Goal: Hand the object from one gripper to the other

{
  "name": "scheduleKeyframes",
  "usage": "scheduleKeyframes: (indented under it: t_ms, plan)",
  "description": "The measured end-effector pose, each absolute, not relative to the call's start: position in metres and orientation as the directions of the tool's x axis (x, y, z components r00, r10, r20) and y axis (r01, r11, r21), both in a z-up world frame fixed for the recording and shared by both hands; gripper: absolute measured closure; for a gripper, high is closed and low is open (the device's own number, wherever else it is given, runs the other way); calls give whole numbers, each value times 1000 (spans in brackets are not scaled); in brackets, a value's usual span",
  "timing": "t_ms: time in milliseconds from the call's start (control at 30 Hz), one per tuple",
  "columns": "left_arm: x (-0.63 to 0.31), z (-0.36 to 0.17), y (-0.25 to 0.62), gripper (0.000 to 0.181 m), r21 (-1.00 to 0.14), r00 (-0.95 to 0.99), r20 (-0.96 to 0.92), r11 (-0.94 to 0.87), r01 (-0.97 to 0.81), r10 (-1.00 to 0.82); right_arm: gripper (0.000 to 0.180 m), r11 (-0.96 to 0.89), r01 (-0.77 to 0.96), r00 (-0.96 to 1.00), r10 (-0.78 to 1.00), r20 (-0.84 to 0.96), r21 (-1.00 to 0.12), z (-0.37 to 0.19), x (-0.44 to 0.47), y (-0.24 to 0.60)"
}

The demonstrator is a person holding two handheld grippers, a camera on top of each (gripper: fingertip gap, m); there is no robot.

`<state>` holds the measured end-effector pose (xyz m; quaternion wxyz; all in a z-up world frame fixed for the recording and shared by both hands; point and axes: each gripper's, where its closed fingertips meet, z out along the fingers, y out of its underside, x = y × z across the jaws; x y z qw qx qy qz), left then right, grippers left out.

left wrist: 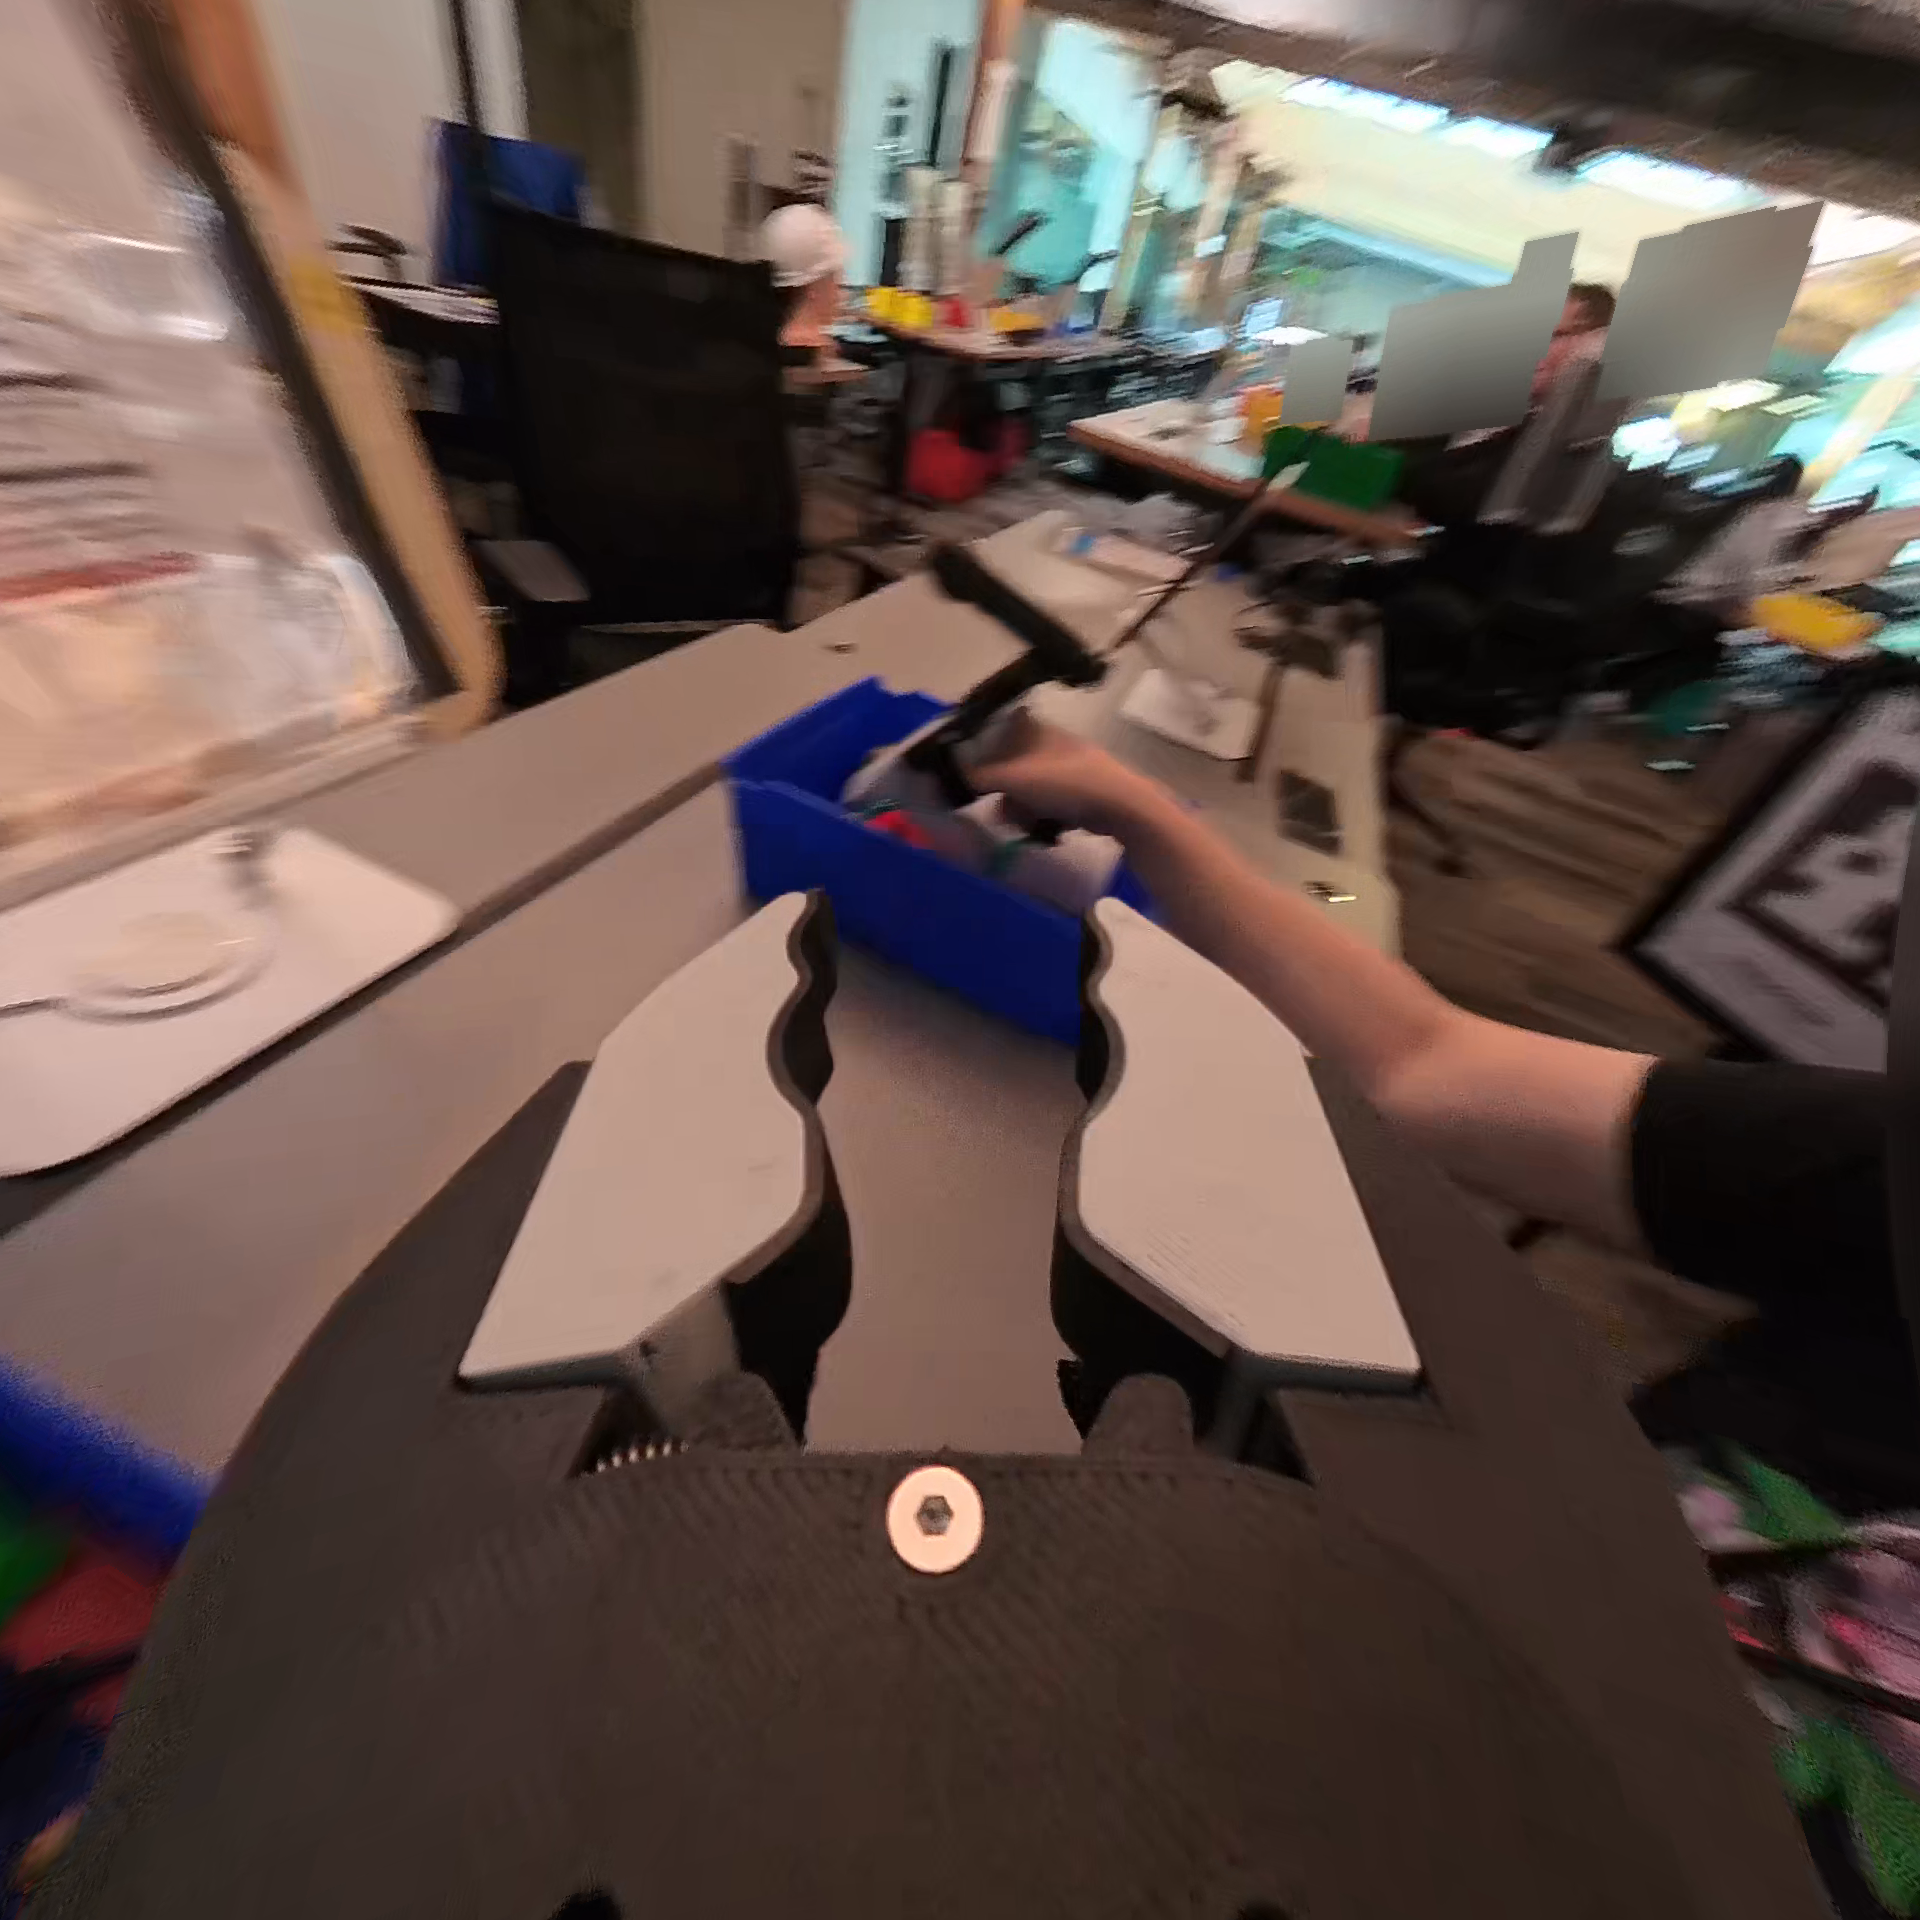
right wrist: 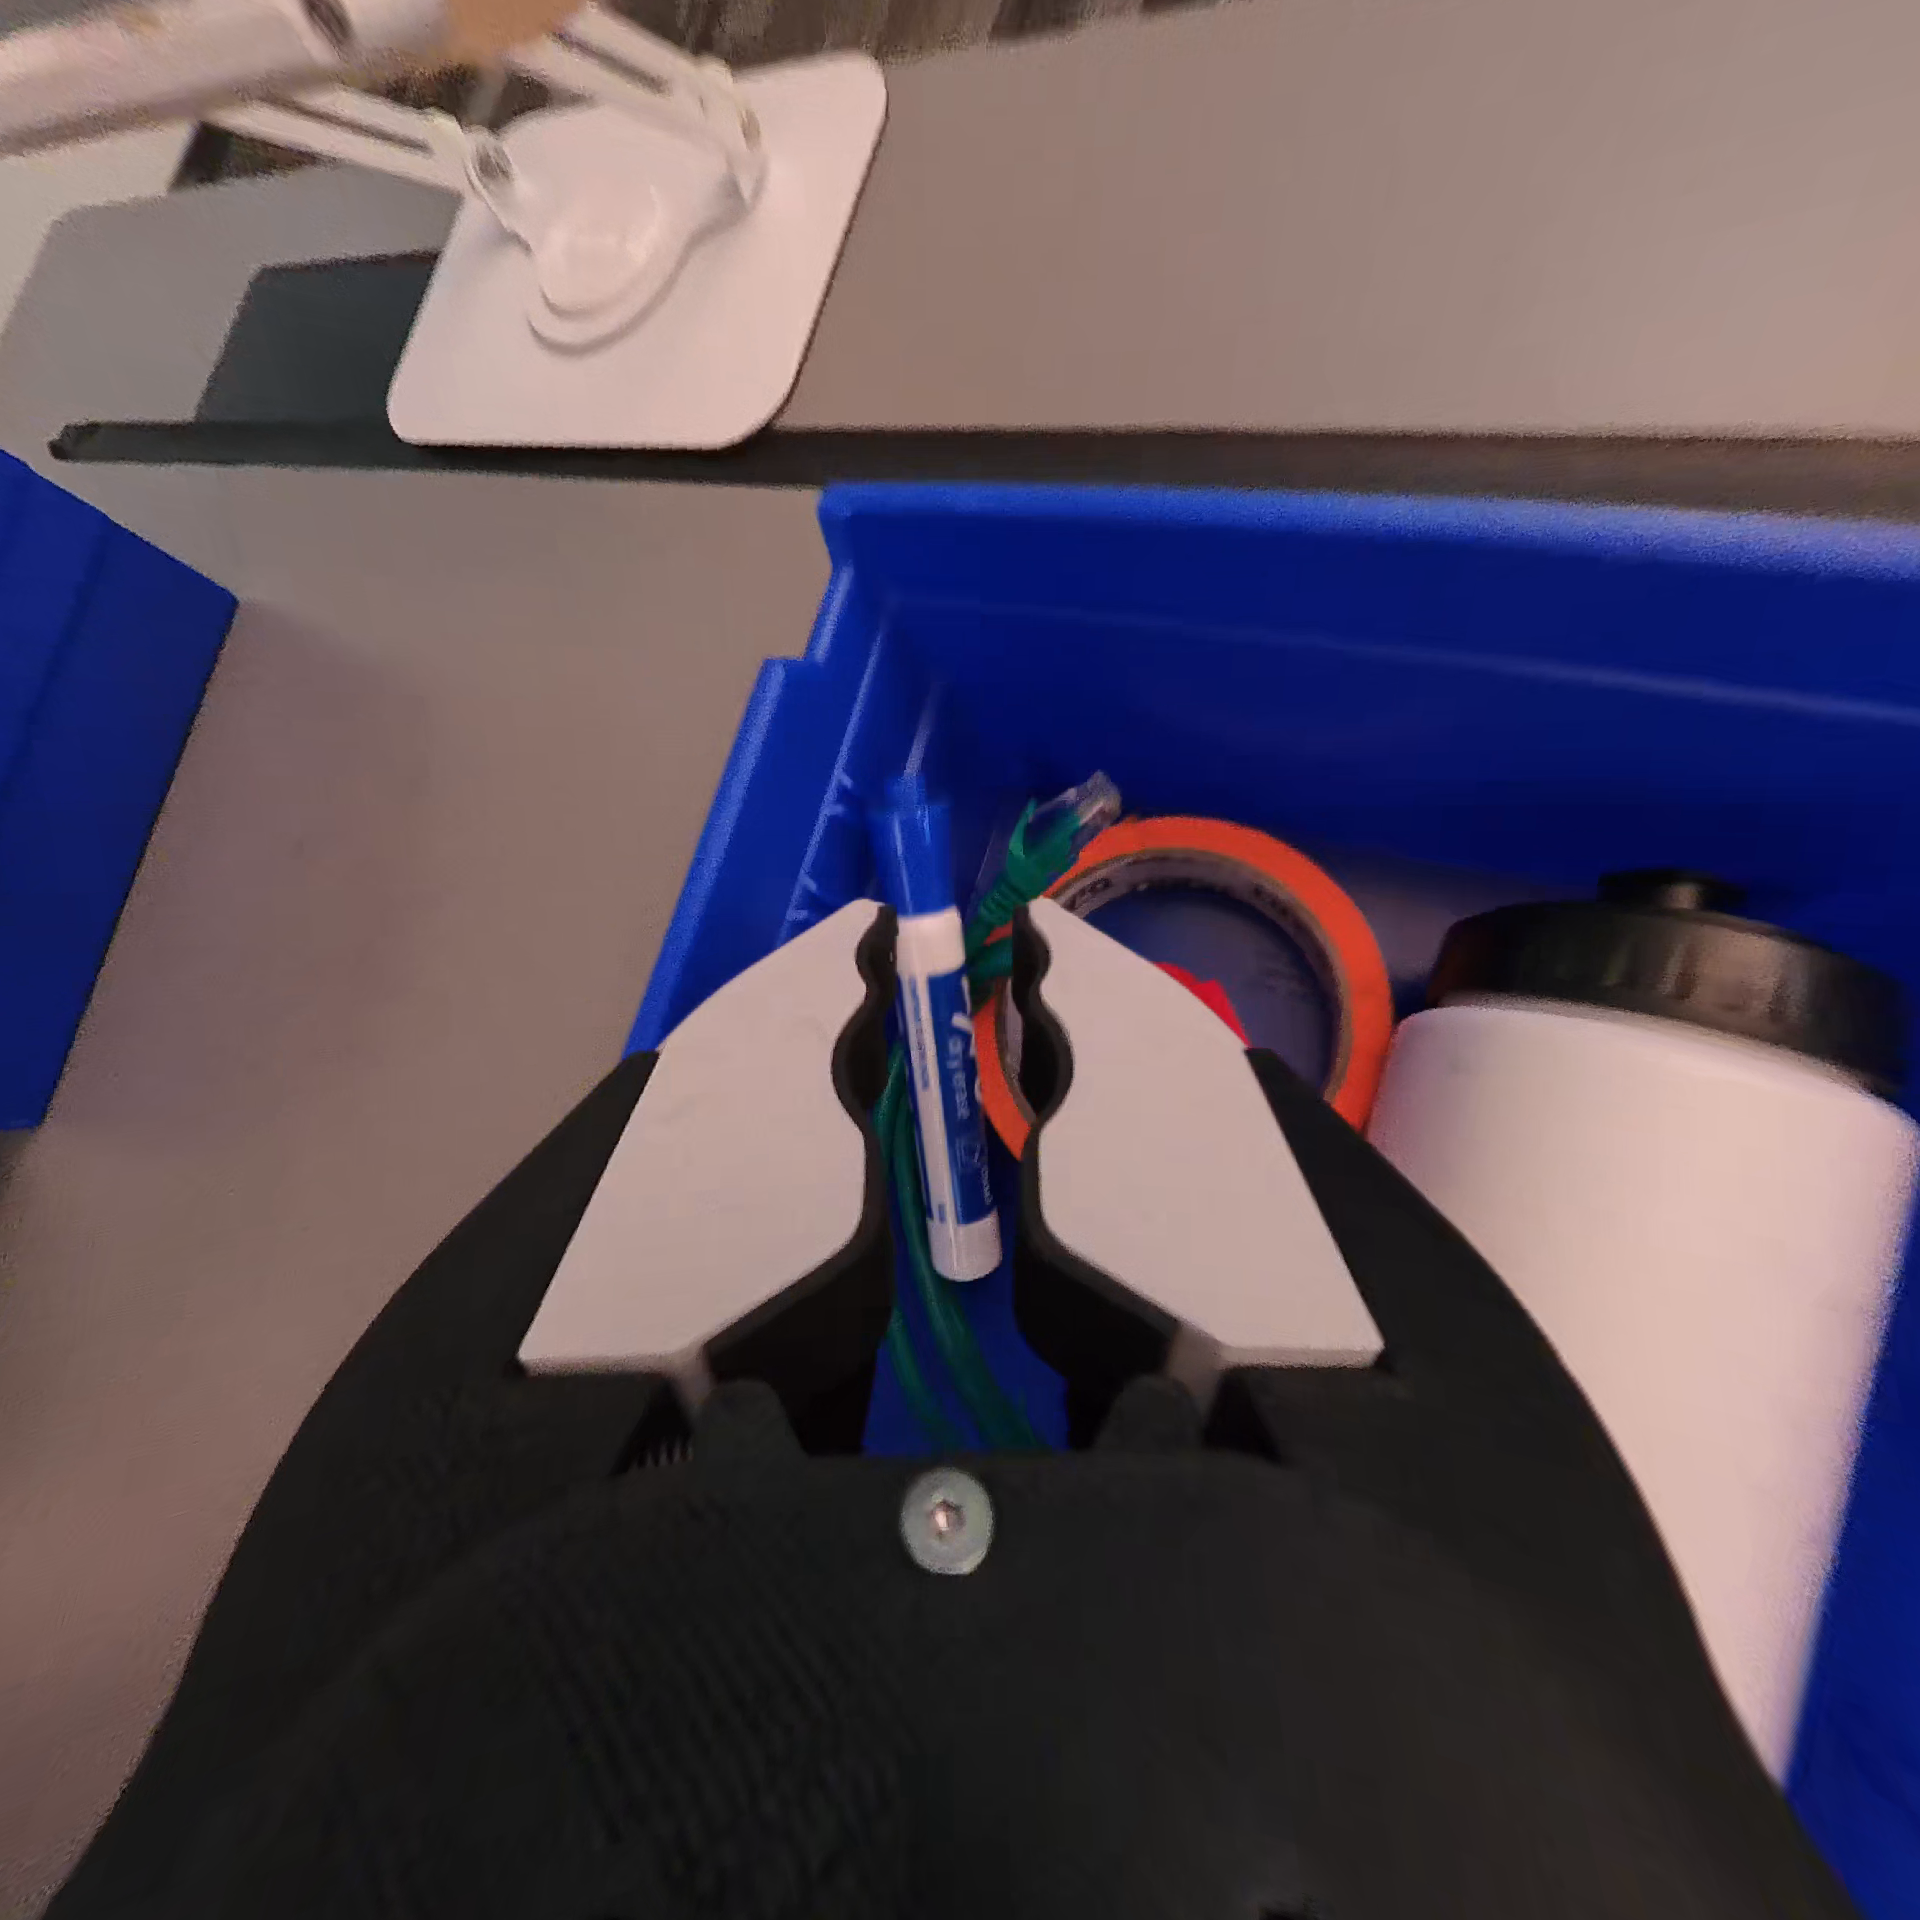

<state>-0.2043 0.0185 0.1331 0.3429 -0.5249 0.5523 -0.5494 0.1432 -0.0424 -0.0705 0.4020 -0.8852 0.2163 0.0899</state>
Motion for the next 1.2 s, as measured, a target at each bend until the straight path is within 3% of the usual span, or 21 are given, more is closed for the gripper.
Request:
scheduleKeyframes:
  t_ms: [167,300,367,500,733,900,967,1200]
  plan:
    - [-242,99,101,131,-908,198,-73,-18,-419,-977,156,-451,-362,927,-264,-266,-816,-17,150,-48]
    - [-282,44,159,133,-745,374,-155,-140,-652,-914,153,-326,-238,960,-219,-172,-915,31,142,-54]
    - [-288,15,171,135,-662,318,-167,-133,-738,-933,152,-305,-163,973,-207,-101,-938,47,135,-58]
    - [-286,-44,159,127,-570,10,-83,39,-821,-997,151,-298,-24,979,-201,38,-954,67,122,-62]
    - [-279,-90,158,125,-499,-66,23,45,-865,-998,150,-353,78,972,-181,150,-932,66,111,-57]
    - [-282,-120,156,145,-369,-95,9,85,-925,-995,150,-408,89,969,-177,174,-909,52,115,-53]
    - [-279,-119,158,157,-384,-95,6,85,-919,-996,150,-414,88,970,-171,173,-906,49,115,-52]
    - [-283,-72,159,158,-505,-23,53,-7,-863,-998,151,-410,116,963,-176,203,-905,51,117,-52]
